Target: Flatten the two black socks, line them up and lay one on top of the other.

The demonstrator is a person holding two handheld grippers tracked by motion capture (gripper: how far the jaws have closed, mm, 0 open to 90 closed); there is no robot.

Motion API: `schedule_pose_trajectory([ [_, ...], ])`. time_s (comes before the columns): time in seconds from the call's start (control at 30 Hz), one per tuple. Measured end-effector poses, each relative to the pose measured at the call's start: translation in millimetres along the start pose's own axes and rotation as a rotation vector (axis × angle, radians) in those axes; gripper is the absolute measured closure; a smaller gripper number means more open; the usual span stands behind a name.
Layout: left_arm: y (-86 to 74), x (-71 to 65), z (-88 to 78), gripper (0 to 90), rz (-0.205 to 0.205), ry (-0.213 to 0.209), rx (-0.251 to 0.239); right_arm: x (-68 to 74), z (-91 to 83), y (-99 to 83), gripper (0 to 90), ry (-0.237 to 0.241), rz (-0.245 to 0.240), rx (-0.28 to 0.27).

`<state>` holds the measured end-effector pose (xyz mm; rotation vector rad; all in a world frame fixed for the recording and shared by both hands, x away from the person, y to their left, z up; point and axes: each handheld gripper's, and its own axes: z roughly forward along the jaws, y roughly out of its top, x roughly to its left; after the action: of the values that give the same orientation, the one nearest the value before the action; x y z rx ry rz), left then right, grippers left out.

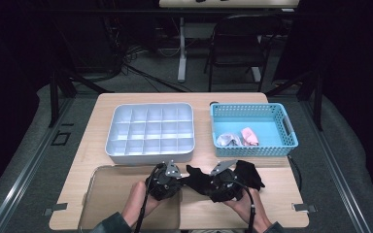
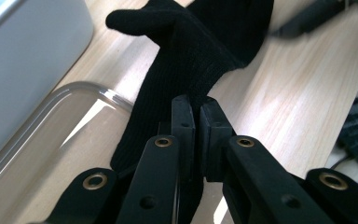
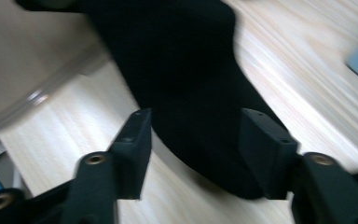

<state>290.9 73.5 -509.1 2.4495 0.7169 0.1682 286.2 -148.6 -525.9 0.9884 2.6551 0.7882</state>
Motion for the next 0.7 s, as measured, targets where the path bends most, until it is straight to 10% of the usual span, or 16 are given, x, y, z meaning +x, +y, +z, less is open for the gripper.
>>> schedule_pose_trajectory([
  [0.2, 5.8, -1.4, -2.7, 85.7, -0.033, -0.014, -0.02, 25.9, 20.3, 6.5, 34.2, -0.056, -0.05, 0.023],
  [0.43, 3.5, 1.2, -4.3, 85.5, -0.034, -0.004, -0.01, 17.0, 22.8, 3.7, 68.8, -0.139, -0.018, 0.034],
  [0.5, 2.1, 1.9, -2.9, 85.5, -0.028, -0.012, 0.007, 9.7, 17.8, 1.9, 83.6, -0.128, -0.001, 0.013],
  [0.7, -1.3, 3.3, 1.3, 82.8, -0.011, -0.009, 0.027, -2.0, -2.2, 1.7, 89.0, 0.013, 0.068, -0.035],
])
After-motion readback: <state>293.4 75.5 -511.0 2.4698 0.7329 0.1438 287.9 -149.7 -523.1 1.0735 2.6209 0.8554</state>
